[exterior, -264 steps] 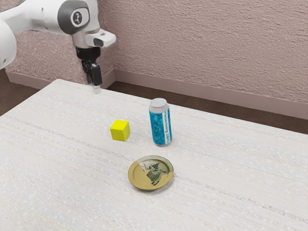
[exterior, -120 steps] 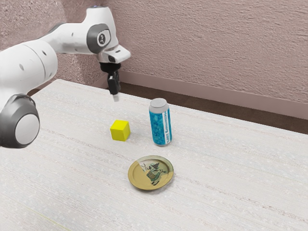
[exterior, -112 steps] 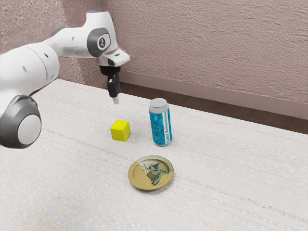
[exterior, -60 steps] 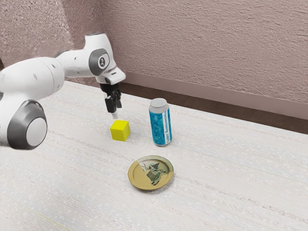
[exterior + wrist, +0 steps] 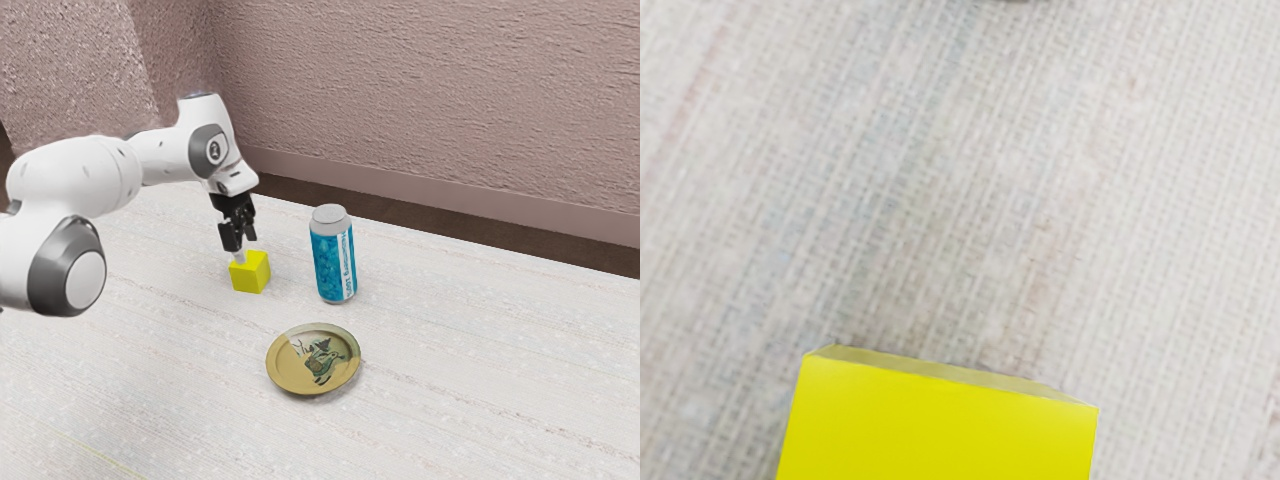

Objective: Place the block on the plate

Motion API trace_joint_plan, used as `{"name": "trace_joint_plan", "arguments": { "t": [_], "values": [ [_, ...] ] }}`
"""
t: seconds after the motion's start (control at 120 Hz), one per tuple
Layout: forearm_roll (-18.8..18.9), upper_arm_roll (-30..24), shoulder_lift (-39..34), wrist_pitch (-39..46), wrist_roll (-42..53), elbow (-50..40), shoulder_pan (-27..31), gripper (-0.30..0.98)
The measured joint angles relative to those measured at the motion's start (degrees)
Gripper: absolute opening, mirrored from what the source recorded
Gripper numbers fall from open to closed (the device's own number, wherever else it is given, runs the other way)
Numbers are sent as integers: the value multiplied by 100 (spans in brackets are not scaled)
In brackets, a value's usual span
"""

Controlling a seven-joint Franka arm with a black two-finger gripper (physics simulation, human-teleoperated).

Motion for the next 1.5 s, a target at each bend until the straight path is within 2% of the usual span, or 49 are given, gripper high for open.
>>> {"name": "trace_joint_plan", "arguments": {
  "t": [0.583,0.767,0.983,1.333,1.5],
  "values": [
    [-77,-96,304,338,322,-158,-34,68],
    [-72,-160,304,379,348,-157,-32,47],
    [-75,-168,279,434,357,-171,-17,35],
    [-57,-135,-284,444,365,-400,14,35],
    [-22,-122,-975,470,314,-1259,10,35]
  ]
}}
